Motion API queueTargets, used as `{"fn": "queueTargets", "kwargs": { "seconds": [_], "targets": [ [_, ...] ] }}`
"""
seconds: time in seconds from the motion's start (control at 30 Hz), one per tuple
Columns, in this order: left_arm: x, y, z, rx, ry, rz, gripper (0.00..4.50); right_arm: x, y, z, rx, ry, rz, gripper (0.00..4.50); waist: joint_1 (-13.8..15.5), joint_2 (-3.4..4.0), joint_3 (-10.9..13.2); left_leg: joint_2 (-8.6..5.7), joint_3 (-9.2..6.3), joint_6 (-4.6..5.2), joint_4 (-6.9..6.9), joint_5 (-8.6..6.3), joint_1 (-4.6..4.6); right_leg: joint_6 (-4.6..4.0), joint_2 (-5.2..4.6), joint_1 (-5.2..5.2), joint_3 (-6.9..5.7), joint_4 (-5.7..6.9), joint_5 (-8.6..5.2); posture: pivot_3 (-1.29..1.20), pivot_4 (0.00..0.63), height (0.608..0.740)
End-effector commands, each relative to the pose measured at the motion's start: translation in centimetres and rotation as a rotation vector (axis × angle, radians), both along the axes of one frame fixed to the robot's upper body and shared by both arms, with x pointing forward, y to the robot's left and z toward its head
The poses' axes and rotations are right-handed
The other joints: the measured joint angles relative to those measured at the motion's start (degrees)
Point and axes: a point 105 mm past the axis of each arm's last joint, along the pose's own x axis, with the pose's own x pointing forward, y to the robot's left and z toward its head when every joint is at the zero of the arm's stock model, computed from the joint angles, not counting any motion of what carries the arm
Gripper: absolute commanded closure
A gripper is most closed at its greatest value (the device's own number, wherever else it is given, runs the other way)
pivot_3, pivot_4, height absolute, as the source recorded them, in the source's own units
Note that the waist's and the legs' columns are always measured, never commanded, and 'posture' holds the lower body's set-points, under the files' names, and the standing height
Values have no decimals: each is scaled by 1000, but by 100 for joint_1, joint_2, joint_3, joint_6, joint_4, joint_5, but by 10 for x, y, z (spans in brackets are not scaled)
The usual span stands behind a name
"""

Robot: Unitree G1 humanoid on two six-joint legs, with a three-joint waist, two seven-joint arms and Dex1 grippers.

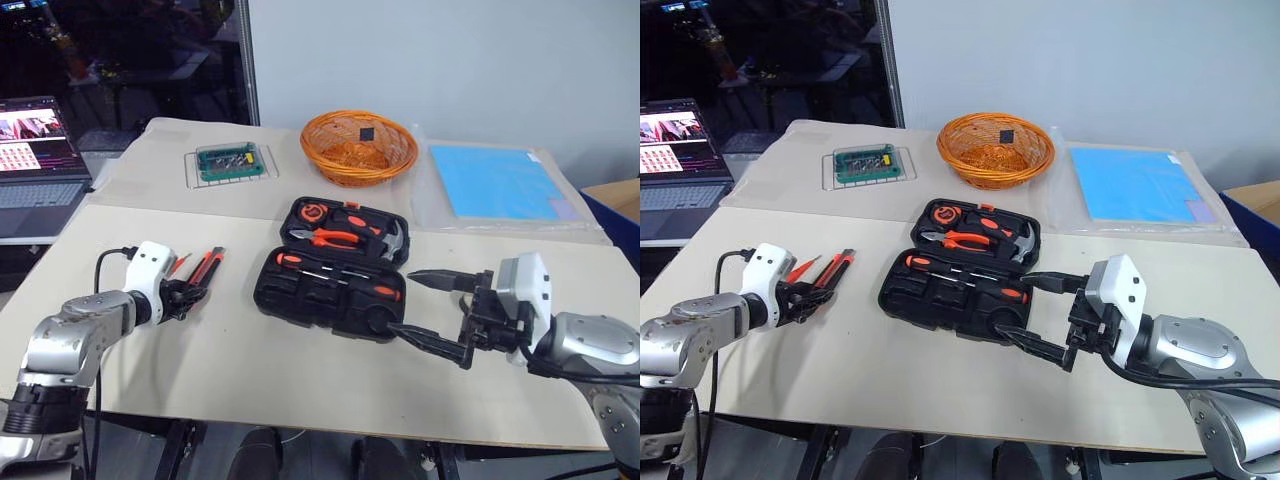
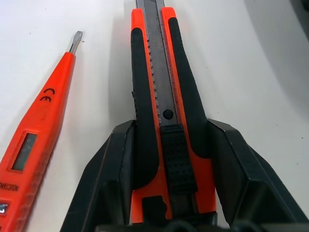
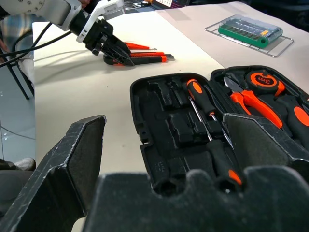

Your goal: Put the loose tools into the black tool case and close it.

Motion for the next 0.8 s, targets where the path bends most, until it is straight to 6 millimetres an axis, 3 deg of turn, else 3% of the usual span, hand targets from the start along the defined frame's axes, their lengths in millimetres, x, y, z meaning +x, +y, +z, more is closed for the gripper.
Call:
{"fn": "queueTargets", "kwargs": {
  "seconds": [0.03, 0.13, 0.27, 0.47, 0.57, 0.67, 0.8],
  "targets": [
    [-1, -6, 31, -54, -115, -58, 1146, -2, -2, 10, -3, -51, 8, 0, -1, -5, 3, 1, 0, 1, 0, 1, -4, 0, 0, -1, 0, 0, 0, 0, 150, 740],
    [-4, 5, 53, -66, -157, -74, 118, -4, -1, 11, 6, -46, 24, 0, -2, -7, 4, 1, -3, 8, 2, 5, -14, 1, 1, -6, -3, 0, 1, 0, 150, 740],
    [-3, 37, 64, 23, -109, -75, 118, -10, 4, 13, 34, -32, 84, 0, -35, -12, 8, 5, -4, 8, 1, 5, -16, 0, 6, -11, -4, 0, 0, 0, 150, 740],
    [11, 65, 43, 177, 2, -95, 118, -12, 6, 16, 36, -45, 104, 0, 8, -10, 9, 1, -2, -10, 0, -6, -9, 1, -1, -16, -11, -10, -1, 0, 150, 740],
    [17, 73, 28, 209, 40, -103, 780, -13, 6, 15, 22, -49, 99, 0, 9, -14, 8, 3, -3, -9, 0, -6, -22, 0, 0, -13, -15, -16, 0, 0, 150, 740],
    [19, 72, 21, 202, 56, -136, 2025, -15, 5, 16, 19, -52, 91, 0, 13, -15, 7, 4, -8, 28, 6, 17, -49, 10, 4, -26, -19, -10, 7, 0, 150, 740],
    [21, 67, 24, 164, 14, -174, 3313, -16, 3, 16, 16, -53, 71, 0, 10, -15, 7, 4, -9, 29, 6, 17, -50, 21, 3, -25, -20, -10, 12, 0, 150, 740]
  ]
}}
